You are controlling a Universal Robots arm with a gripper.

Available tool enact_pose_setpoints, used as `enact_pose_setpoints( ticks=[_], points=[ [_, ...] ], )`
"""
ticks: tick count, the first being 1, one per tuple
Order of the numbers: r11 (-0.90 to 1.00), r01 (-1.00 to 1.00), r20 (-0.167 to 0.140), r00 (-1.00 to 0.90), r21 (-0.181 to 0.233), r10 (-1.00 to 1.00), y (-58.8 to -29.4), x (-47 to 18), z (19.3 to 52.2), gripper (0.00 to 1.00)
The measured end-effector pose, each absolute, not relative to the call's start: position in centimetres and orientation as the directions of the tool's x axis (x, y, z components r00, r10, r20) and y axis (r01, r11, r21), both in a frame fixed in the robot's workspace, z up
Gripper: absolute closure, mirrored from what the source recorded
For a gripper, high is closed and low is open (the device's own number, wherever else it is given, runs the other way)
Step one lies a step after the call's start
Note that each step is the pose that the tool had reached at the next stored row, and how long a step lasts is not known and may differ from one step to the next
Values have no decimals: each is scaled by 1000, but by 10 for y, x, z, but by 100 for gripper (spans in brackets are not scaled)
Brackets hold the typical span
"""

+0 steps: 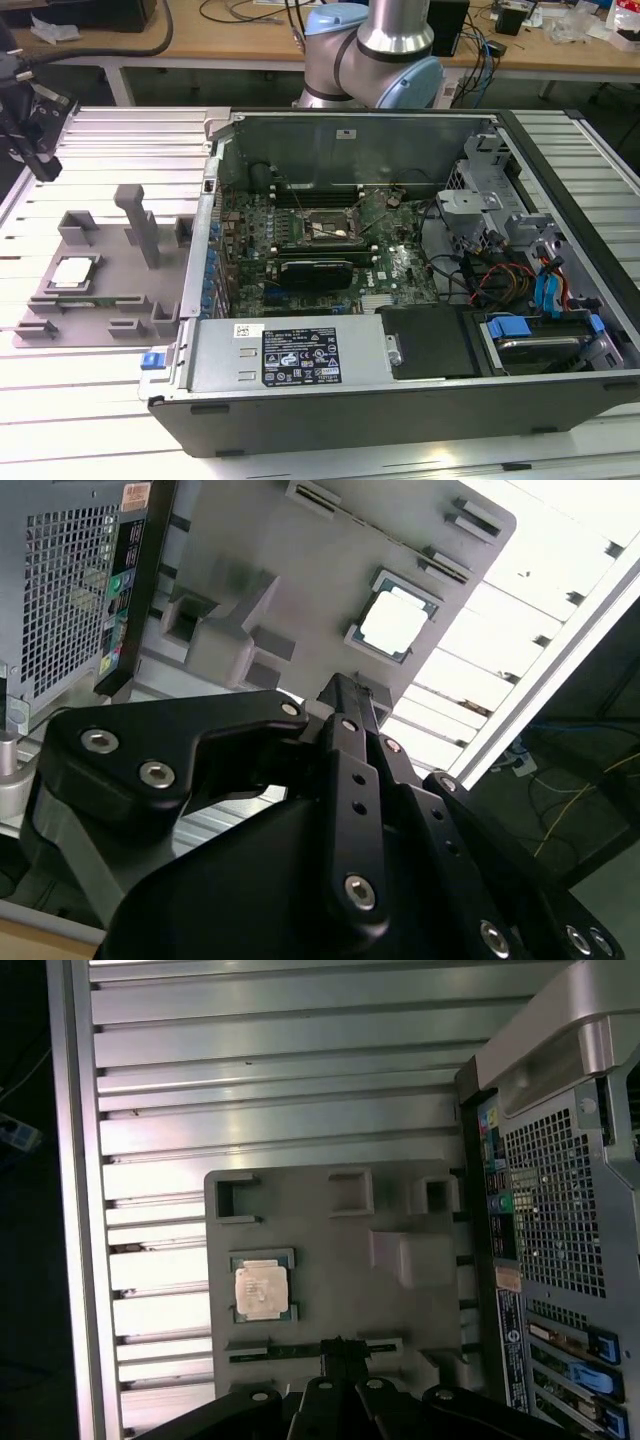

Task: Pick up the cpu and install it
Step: 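Reach for the cpu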

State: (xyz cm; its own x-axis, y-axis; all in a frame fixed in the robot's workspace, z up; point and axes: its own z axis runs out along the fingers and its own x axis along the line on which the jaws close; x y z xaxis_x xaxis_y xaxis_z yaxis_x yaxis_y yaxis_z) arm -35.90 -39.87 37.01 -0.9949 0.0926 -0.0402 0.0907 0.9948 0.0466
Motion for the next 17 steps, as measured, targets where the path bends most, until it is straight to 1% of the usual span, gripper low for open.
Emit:
enact_pose_setpoints(
  ticks=[8,17],
  points=[
    [995,91,-40,-995,47,93,-399,-371,354,89],
    [995,91,-40,-995,47,93,-399,-377,343,89]
  ],
)
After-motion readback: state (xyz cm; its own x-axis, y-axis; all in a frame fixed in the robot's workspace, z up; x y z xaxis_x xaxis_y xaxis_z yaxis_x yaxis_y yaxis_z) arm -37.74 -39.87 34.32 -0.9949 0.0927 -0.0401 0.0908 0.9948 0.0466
